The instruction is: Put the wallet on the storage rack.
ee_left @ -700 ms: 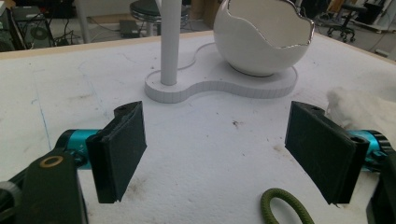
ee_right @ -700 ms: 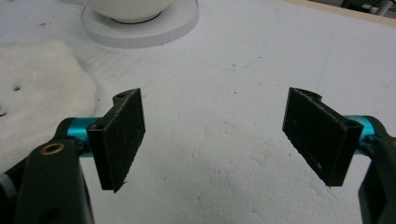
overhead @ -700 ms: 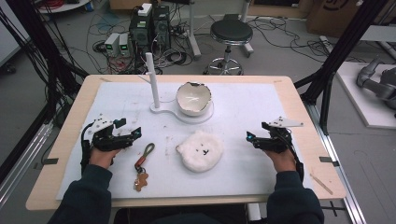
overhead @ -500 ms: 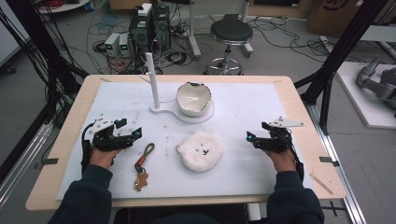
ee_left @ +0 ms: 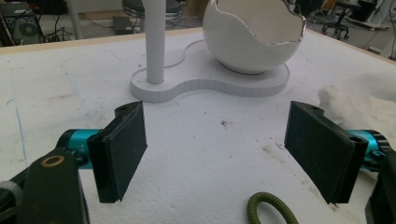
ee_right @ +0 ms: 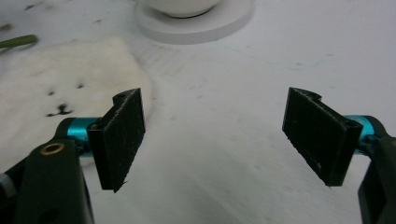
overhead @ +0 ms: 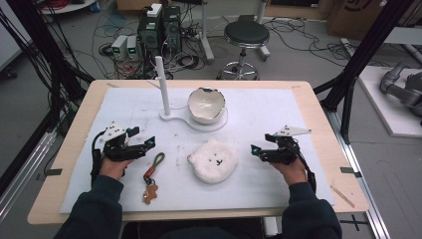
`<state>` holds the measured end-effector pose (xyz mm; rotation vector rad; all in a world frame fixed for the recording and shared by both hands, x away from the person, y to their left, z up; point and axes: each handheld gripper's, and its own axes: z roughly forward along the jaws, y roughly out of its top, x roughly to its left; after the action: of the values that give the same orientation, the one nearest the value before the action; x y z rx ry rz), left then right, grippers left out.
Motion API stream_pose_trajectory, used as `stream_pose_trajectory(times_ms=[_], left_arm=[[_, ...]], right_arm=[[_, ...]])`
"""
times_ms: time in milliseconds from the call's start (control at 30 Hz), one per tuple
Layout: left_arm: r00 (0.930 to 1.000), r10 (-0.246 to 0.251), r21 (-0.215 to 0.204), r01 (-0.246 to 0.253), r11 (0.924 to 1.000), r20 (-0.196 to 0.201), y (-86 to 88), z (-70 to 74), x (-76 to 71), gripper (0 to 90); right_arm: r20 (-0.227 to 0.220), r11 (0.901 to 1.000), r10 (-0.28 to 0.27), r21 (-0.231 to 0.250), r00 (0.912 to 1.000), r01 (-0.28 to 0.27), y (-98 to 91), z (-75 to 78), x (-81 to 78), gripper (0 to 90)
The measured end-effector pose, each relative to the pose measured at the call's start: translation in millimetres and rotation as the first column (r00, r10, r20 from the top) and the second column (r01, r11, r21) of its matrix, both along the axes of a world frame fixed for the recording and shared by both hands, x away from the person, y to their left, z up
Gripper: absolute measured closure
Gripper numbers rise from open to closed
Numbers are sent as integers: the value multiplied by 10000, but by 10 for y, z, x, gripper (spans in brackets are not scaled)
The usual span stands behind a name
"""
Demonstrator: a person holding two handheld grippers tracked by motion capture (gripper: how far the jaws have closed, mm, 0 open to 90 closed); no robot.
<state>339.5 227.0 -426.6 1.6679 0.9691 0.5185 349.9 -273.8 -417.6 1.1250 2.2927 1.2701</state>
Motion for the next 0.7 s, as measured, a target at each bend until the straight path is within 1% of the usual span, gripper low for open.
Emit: stream_pose_trajectory(times_ms=[67, 133, 167, 233, 267, 300, 333, 367, 400, 433, 467, 500, 533, 567, 600, 633, 667, 700], left_arm=[[10000, -51, 58, 51, 10000, -8, -10, -1, -2, 209], [10000, -77, 127, 77, 9999, -10, -17, 4, -11, 210], [9999, -118, 159, 118, 9998, -6, -21, 7, -17, 210], [9998, -184, 188, 184, 9997, -12, -37, 13, -37, 210], [9998, -184, 188, 184, 9997, -12, -37, 13, -37, 210], [9997, -262, 218, 262, 9994, -3, -52, 8, -56, 210], [9996, -292, 232, 292, 9993, -34, -57, 8, -61, 212], [9995, -314, 243, 315, 9992, -21, -64, 8, -62, 212], [9994, -344, 240, 345, 9991, -20, -71, 7, -62, 212], [9993, -371, 258, 372, 9990, -27, -83, 5, -61, 212], [9992, -404, 243, 405, 9989, -43, -95, 1, -60, 212], [9991, -429, 292, 431, 9986, -61, -102, -2, -58, 212], [9989, -473, 281, 474, 9985, -65, -107, -4, -56, 213], [9988, -487, 296, 490, 9984, -86, -116, -10, -51, 214], [9986, -515, 320, 518, 9981, -111, -120, -13, -47, 215], [9984, -545, 327, 549, 9980, -139, -129, -17, -43, 218], [9983, -557, 317, 562, 9979, -161, -133, -19, -42, 220], [9980, -609, 284, 614, 9977, -188, -141, -21, -38, 222]], right_arm=[[-209, 9991, 413, -48, 9989, -414, 138, -23, 5, 214], [-390, 9961, 874, -66, 9954, -878, 277, -48, 13, 215], [-525, 9948, 1015, -79, 9935, -1020, 329, -57, 13, 215], [-763, 9901, 1365, -210, 9877, -1385, 460, -93, 15, 215], [-947, 9865, 1552, -369, 9833, -1593, 533, -123, 20, 215], [-1067, 9840, 1641, -522, 9807, -1703, 585, -151, 32, 215], [-1287, 9820, 1702, -608, 9770, -1791, 630, -175, 40, 215], [-1365, 9797, 1765, -713, 9748, -1874, 657, -198, 51, 224], [-1597, 9784, 1767, -792, 9712, -1910, 696, -223, 58, 262], [-1817, 9746, 1852, -917, 9658, -2041, 727, -253, 70, 292], [-1934, 9740, 1846, -949, 9636, -2057, 743, -272, 78, 298], [-1949, 9732, 1840, -1013, 9634, -2063, 743, -264, 84, 313], [-2017, 9736, 1842, -966, 9620, -2067, 738, -263, 86, 339], [-1966, 9726, 1898, -966, 9619, -2117, 733, -263, 91, 398], [-2063, 9686, 2111, -868, 9555, -2328, 724, -253, 95, 496], [-2100, 9665, 2232, -793, 9519, -2441, 728, -249, 91, 543], [-2101, 9641, 2305, -831, 9501, -2522, 737, -235, 79, 607], [-1978, 9630, 2324, -906, 9523, -2538, 740, -221, 68, 665]])
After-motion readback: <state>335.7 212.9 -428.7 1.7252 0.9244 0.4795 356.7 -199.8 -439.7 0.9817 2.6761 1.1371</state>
